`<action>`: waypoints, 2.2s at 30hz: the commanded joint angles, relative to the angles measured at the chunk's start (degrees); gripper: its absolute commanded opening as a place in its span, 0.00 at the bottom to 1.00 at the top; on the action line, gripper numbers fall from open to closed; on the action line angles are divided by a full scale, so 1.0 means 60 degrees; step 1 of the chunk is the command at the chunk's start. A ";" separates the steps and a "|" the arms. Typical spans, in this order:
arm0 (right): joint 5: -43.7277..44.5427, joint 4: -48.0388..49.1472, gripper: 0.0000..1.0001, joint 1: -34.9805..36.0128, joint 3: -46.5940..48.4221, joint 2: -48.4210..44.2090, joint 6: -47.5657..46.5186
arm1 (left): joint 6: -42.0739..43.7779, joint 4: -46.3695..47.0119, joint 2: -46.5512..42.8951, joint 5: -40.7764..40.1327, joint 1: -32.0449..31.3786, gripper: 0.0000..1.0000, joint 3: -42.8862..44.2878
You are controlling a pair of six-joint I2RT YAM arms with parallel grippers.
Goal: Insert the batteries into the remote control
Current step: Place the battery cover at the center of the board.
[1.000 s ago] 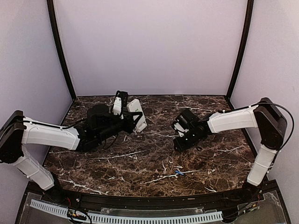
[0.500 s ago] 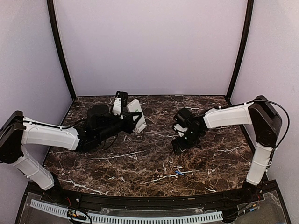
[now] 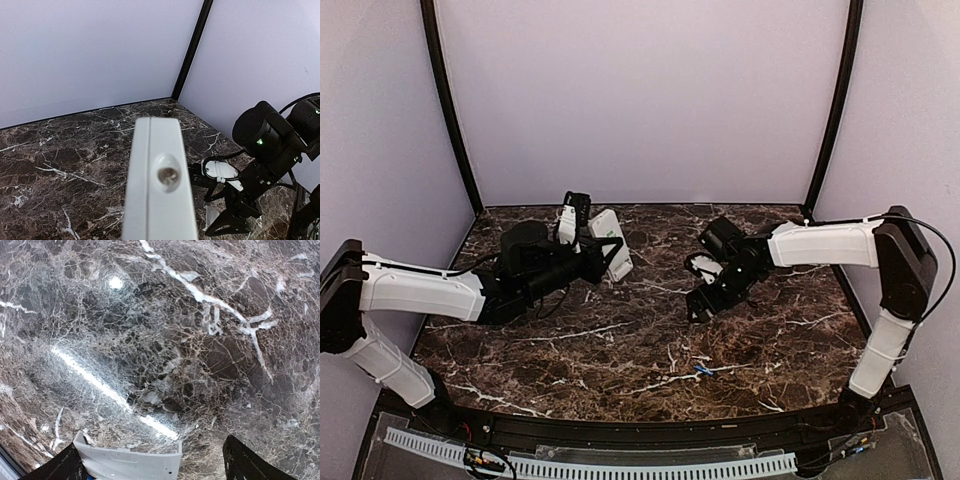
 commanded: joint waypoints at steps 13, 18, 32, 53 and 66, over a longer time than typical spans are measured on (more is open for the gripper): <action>-0.0257 -0.0914 0.73 -0.0437 0.0158 0.0343 0.0336 | -0.0072 0.0001 -0.0322 0.0148 0.0027 0.00 -0.0026; -0.0218 -0.1092 0.99 -0.0412 0.0149 0.0441 0.0299 | -0.0061 0.0007 -0.0289 0.0172 0.0026 0.00 -0.0038; -0.0610 -0.1873 0.59 -0.0265 0.0258 0.0587 0.0362 | -0.0039 0.0027 -0.0242 0.0267 0.0031 0.00 -0.0098; -0.1072 -0.1444 0.98 0.0103 0.0423 0.0593 -0.0260 | -0.4401 0.1241 0.2734 0.3990 0.1942 0.00 -0.0561; -0.1082 -0.1413 0.98 0.0189 0.0594 0.0406 -0.0422 | -0.5547 0.0978 0.4435 0.4137 0.2488 0.42 -0.0093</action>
